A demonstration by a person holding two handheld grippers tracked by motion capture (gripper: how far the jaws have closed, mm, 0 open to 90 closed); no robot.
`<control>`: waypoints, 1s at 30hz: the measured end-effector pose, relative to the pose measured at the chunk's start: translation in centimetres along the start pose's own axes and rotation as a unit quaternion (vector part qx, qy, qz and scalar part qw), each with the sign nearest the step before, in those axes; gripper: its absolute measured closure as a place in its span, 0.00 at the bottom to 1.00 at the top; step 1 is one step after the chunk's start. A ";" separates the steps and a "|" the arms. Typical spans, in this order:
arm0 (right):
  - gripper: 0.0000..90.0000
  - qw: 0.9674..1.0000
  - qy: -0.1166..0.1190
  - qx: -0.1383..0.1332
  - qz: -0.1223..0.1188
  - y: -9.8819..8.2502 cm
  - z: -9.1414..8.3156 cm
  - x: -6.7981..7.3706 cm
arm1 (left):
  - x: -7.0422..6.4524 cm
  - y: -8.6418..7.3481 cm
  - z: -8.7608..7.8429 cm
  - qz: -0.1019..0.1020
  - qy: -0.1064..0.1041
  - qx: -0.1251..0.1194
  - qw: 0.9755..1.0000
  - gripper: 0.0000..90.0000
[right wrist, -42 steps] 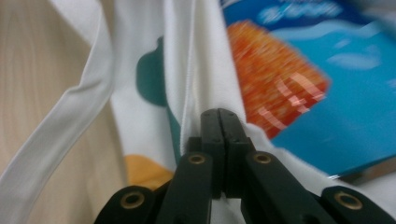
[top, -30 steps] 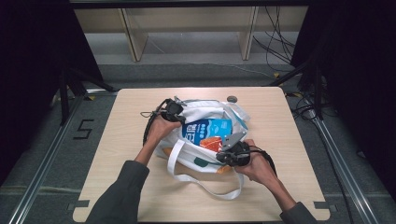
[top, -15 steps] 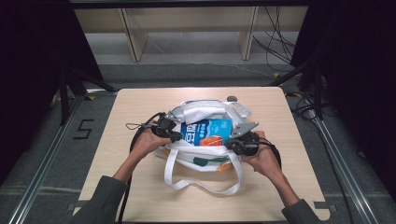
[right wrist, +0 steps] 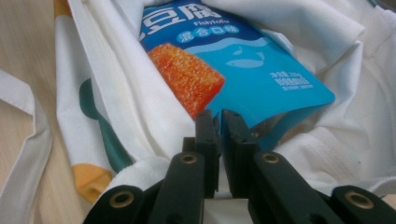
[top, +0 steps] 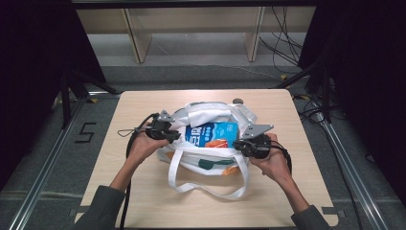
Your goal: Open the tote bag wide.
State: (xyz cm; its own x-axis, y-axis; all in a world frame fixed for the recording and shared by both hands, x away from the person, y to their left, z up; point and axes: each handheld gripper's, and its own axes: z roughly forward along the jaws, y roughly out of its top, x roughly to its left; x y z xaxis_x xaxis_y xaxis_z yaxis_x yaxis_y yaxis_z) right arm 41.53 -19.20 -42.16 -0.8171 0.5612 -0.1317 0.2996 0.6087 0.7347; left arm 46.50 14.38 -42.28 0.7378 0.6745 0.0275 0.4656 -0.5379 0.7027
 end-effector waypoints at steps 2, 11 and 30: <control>0.91 1.000 -0.004 -0.003 0.002 0.0 0.0 -0.1 | 0.3 -0.5 -0.4 -0.024 -0.014 -0.024 0.999 0.85; 0.84 0.999 -0.019 -0.036 0.017 0.4 -1.0 -0.2 | 0.0 -1.2 -2.2 -0.046 -0.037 -0.088 0.994 0.74; 0.68 0.996 -0.037 -0.067 0.040 -0.2 -2.9 -1.0 | -0.8 -1.9 -4.0 -0.039 -0.043 -0.103 0.993 0.60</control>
State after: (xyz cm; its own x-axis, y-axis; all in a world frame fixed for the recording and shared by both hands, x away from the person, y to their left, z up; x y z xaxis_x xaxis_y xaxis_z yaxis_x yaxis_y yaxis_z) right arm 40.89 -21.51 -40.26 -0.7538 0.6472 -0.1139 0.2896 0.4827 0.8265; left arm 43.07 16.93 -40.78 0.7464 0.6597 -0.0872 0.4198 -0.3651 0.8310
